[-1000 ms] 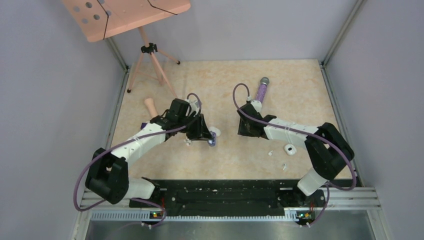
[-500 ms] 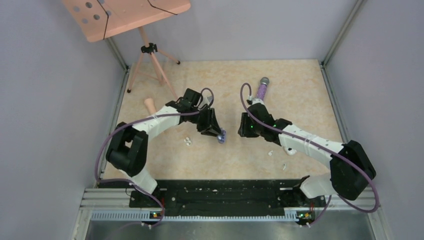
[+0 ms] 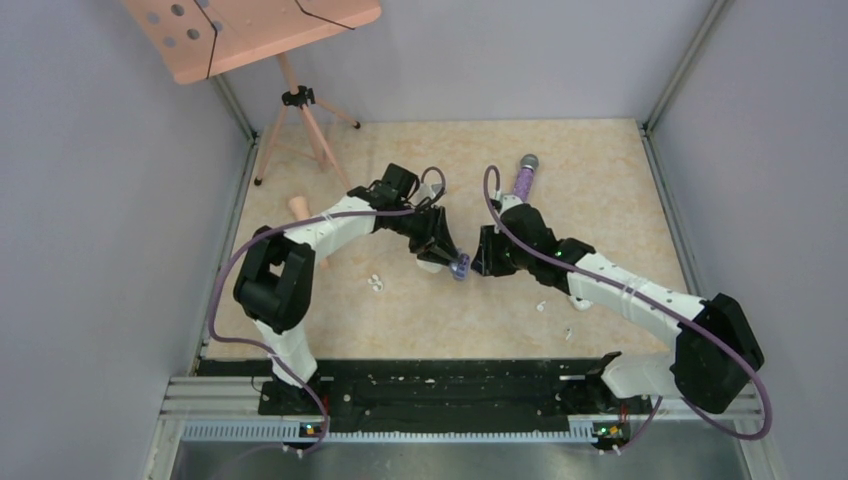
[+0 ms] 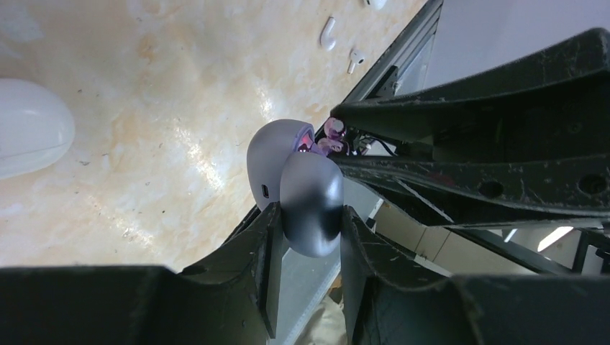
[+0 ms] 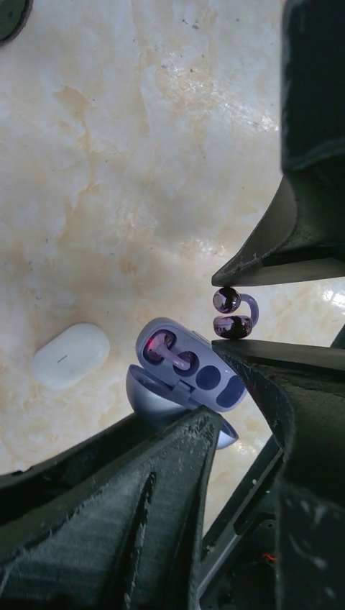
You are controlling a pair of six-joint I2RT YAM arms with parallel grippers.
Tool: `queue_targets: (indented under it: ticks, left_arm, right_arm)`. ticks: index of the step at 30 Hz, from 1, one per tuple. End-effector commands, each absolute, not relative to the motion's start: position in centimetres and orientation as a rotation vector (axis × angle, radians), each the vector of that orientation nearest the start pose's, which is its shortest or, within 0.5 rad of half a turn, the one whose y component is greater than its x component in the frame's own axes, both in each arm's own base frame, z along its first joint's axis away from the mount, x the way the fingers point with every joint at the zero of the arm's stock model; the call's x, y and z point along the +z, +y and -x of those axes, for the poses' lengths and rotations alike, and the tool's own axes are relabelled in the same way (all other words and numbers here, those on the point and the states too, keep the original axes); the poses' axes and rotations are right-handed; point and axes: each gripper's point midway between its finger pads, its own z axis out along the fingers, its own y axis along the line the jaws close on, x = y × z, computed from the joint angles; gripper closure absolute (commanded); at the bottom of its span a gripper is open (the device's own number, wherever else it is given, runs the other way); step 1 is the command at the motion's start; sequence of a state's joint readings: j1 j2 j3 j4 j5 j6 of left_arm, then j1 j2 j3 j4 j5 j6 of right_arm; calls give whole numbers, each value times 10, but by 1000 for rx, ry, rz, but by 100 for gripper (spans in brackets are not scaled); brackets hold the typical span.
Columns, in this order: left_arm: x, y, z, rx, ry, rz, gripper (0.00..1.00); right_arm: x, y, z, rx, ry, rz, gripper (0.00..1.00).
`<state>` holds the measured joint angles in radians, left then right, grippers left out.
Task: Insert the wireless bluetooth earbuds into the charging case
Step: Pick up the earbud from the center of the board, then place the earbud in the charging case.
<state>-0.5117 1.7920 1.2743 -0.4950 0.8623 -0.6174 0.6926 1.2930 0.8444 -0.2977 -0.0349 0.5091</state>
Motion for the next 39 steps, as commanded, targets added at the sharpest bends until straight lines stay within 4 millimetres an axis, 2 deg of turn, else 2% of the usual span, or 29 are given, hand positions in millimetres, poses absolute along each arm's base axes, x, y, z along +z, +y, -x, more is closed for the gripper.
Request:
queue_targets:
  ticks: [1, 6, 14, 22, 27, 33, 39]
  left_arm:
    - [152, -322, -256, -1559, 2771, -306, 100]
    - [147, -319, -256, -1518, 2815, -332, 100]
    - [149, -330, -252, -1630, 2831, -352, 100]
    - [147, -331, -244, -1736, 2850, -379, 100]
    - [154, -333, -242, -1798, 2821, -427, 100]
    - [163, -335, -243, -1834, 2749, -523, 100]
    - [165, -335, -246, -1823, 2717, -610, 100]
  right_arm:
    - [157, 254, -253, 708, 2280, 295, 67]
    - [161, 251, -248, 707, 2269, 313, 67]
    - [161, 260, -241, 728, 2264, 373, 67]
    - [163, 268, -235, 740, 2250, 423, 67]
    - [160, 268, -226, 740, 2262, 474, 68]
    - [166, 269, -219, 752, 2254, 516, 68]
    - [163, 269, -216, 748, 2257, 544, 68]
